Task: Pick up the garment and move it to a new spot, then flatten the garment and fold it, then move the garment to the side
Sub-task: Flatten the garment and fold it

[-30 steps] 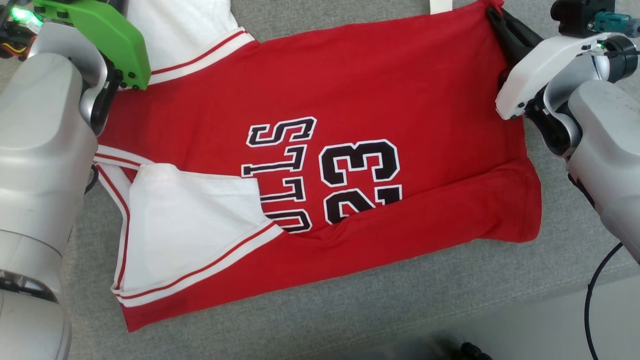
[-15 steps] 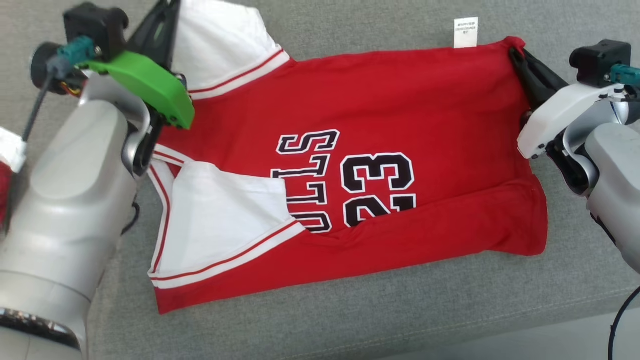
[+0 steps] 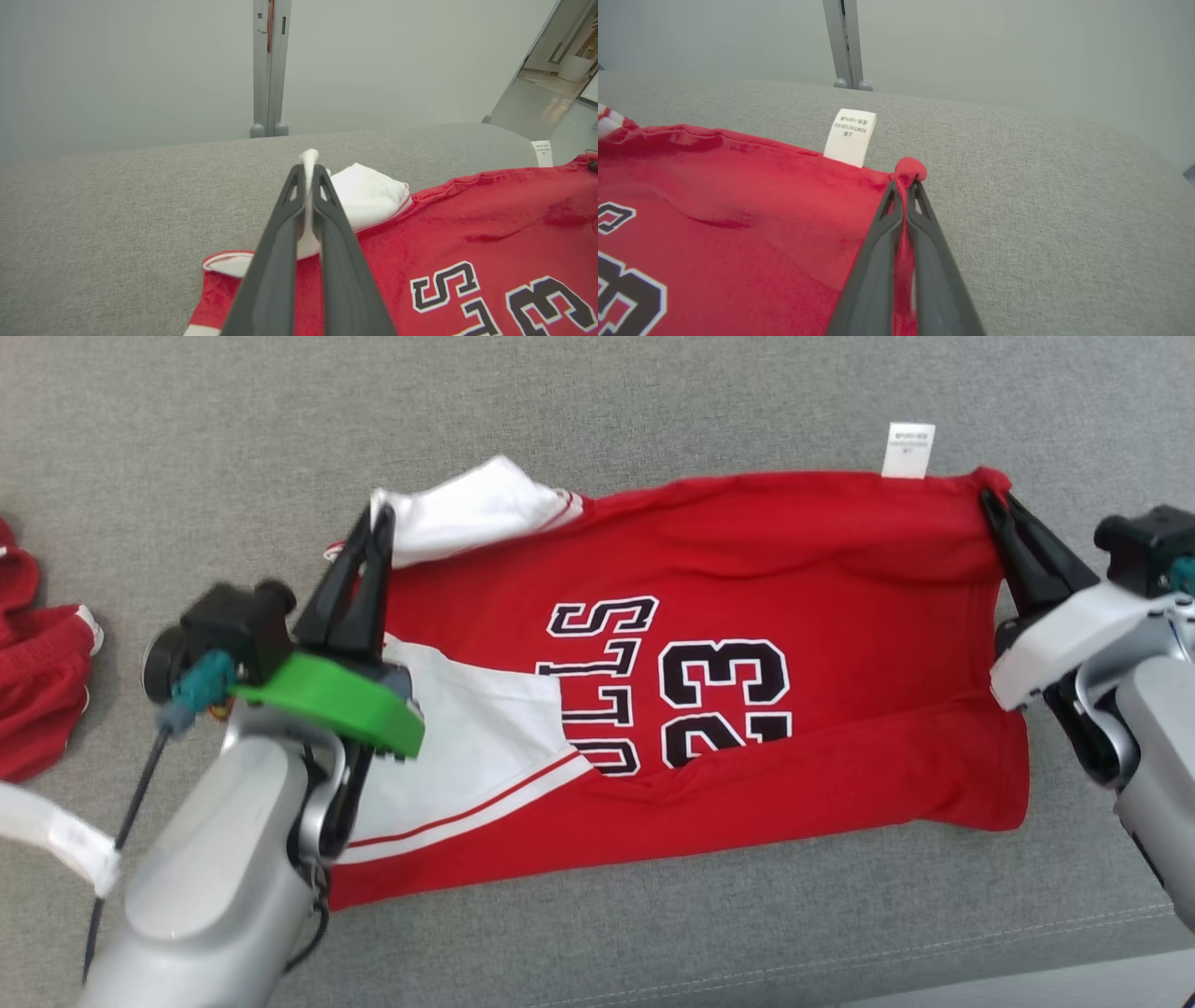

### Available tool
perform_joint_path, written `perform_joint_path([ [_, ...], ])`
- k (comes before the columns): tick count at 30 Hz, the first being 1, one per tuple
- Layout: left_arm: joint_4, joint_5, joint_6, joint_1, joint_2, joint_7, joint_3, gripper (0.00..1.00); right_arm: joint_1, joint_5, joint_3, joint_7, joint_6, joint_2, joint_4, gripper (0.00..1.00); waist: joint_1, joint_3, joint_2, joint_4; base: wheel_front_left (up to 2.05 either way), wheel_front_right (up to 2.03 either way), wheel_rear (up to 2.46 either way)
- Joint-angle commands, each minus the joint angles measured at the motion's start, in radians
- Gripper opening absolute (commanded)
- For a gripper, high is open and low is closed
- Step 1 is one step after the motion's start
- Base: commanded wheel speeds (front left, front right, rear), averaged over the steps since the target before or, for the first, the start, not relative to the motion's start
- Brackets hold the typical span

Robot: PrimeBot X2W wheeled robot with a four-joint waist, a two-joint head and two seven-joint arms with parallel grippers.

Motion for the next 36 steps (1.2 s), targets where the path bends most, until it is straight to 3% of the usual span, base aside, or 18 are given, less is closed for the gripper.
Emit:
perform_joint_path([
  [1,-0.027,0.006,0.013,0.042,0.007,-0.003,0.009,0.0,0.037,-0.017,-0.023,-0.003,-0.002,0.005,-0.014,0.0,0.0,-0.01,0.0,0.003,0.0,0.0,0.0],
  [11,-0.2,0.02,0.087,0.281,-0.023,-0.003,0.081,0.0,0.222,-0.082,-0.191,-0.003,-0.002,0.043,-0.113,0.0,0.0,-0.032,0.0,0.014,0.0,0.0,0.0],
  [19,-0.205,0.04,0.081,0.417,-0.073,-0.003,0.115,0.0,0.339,-0.109,-0.263,-0.003,-0.002,0.085,-0.168,0.01,0.0,-0.063,0.0,0.017,0.0,0.0,0.0],
  [20,-0.207,0.04,0.08,0.426,-0.082,-0.003,0.127,0.0,0.347,-0.11,-0.271,-0.003,-0.002,0.09,-0.175,0.23,0.0,-0.068,0.0,0.017,0.0,0.0,0.0],
  [21,-0.211,0.048,0.079,0.435,-0.089,-0.003,0.142,0.2,0.359,-0.11,-0.279,-0.003,-0.002,0.095,-0.186,0.84,0.0,-0.073,0.0,0.016,0.0,0.0,0.0],
  [22,-0.212,0.056,0.077,0.445,-0.094,-0.003,0.151,0.46,0.37,-0.108,-0.283,-0.003,-0.002,0.1,-0.195,1.0,0.0,-0.077,0.0,0.016,0.0,0.0,0.0],
  [23,-0.216,0.064,0.077,0.459,-0.102,-0.003,0.162,1.0,0.385,-0.107,-0.29,-0.003,-0.002,0.104,-0.207,1.0,0.0,-0.084,0.0,0.016,0.0,0.0,0.0],
  [31,-0.259,0.174,0.049,0.519,-0.158,-0.003,0.287,1.0,0.445,-0.117,-0.346,-0.003,-0.002,0.109,-0.311,1.0,0.0,-0.121,0.0,0.018,0.0,0.0,0.0],
  [36,-0.307,0.297,0.024,0.533,-0.207,-0.002,0.375,1.0,0.424,-0.123,-0.341,-0.003,-0.002,0.108,-0.235,1.0,0.0,-0.127,0.0,0.036,0.0,0.0,0.0],
])
